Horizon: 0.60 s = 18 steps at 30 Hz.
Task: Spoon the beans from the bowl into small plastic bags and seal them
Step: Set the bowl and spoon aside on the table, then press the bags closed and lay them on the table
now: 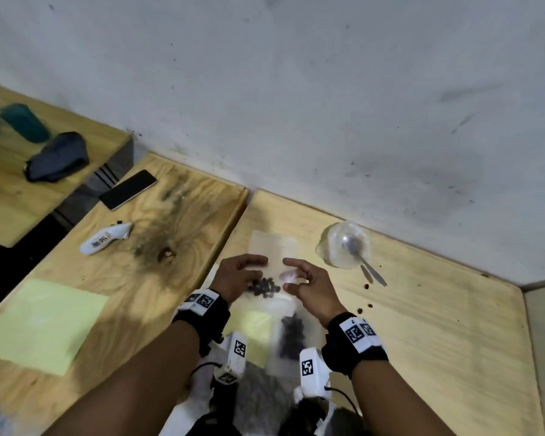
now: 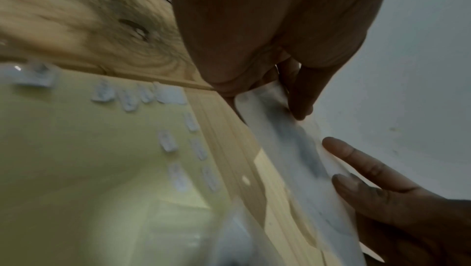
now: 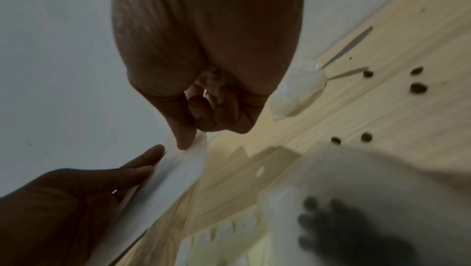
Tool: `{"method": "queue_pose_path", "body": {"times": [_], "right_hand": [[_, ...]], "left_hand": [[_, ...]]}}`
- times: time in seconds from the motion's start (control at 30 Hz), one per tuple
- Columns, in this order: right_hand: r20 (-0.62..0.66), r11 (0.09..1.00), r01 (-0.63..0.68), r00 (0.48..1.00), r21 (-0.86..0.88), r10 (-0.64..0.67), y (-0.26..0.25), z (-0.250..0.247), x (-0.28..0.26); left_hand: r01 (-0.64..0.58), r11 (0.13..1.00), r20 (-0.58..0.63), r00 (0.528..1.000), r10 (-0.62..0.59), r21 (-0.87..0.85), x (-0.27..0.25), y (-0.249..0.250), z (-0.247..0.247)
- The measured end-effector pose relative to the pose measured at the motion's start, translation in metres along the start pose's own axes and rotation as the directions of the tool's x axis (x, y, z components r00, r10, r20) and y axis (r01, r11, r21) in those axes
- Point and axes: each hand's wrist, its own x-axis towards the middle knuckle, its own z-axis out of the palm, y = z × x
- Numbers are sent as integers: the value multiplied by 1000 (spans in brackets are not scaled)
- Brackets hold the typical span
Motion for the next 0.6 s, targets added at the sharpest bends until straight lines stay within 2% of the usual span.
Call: {"method": "queue_pose_path", "body": {"times": [0.13,0.27,0.4,0.6], "right_hand": [[-23,1000,-28,999,-4,28,2,50,13],[-169,993,-119,979,-5,117,13,90,26],[-170,939,-195,974,-283,151,27,119,33],[-255,766,-286,953,-576,164,26,138,50]], "left_hand": [[24,1000,-22,999,-24,-18,9,-11,-50],[18,1000,-114,993,-18,-5,24,-21,-102],[55,998,-163,985,-56,-14,36,-28,-144],[53,999,-187,981,-52,1,44,-29,-165]]}}
